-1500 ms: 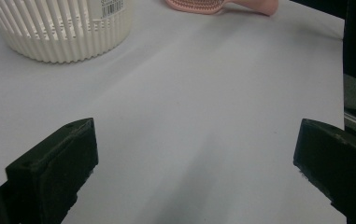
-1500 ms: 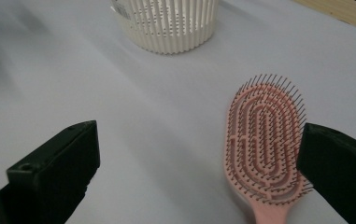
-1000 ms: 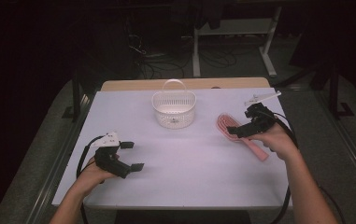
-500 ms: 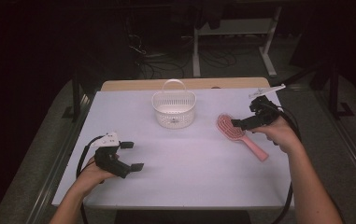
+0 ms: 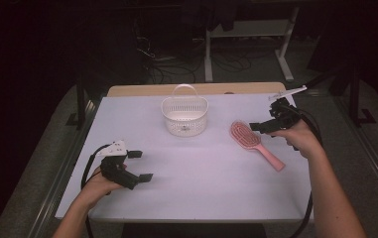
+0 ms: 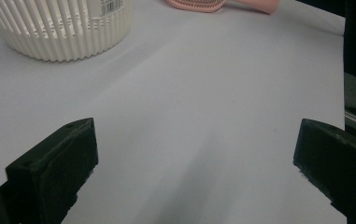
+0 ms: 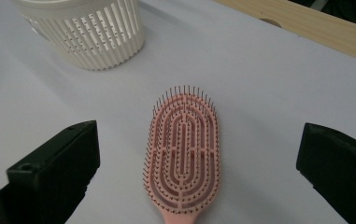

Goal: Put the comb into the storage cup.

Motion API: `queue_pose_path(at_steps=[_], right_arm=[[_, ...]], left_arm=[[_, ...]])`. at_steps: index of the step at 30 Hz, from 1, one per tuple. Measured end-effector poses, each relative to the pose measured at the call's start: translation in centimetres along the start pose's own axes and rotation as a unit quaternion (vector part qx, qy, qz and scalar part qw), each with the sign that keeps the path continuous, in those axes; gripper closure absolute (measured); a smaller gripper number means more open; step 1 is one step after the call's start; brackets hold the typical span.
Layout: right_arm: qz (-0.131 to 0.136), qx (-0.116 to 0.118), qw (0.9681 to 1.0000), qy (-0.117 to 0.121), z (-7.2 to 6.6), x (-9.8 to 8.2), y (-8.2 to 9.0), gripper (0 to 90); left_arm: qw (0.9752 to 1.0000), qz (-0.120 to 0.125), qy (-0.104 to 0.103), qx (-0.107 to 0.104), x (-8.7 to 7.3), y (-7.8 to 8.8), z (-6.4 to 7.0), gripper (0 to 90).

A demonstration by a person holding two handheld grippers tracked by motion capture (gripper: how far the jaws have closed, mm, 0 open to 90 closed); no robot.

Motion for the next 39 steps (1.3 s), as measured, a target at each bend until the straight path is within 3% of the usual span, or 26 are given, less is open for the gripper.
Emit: queue_pose_path(at_steps=[17,39], right_arm=[[-0.042,0.006,0.9991,0.006,0.8,-0.7,-0.6,0.0],[-0.118,0.012,0.9927,0.024,0.6,-1.5,-1.7,0.0]], left_arm=[[1.0,-0.001,0.0,0.0,0.0,0.0,0.0,0.0],[1.0,0.0,0.001,0.001,0.0,0.0,0.0,0.0]])
Point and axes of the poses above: each handheld gripper's, and its own axes: y roughly backward along the jaws, x roughly out of its top, z roughly to its right, the point moved 1 cm from there along -y, roughly forward along the jaws, and after that the axes turned 12 degrees about y, right-handed, at the moved point
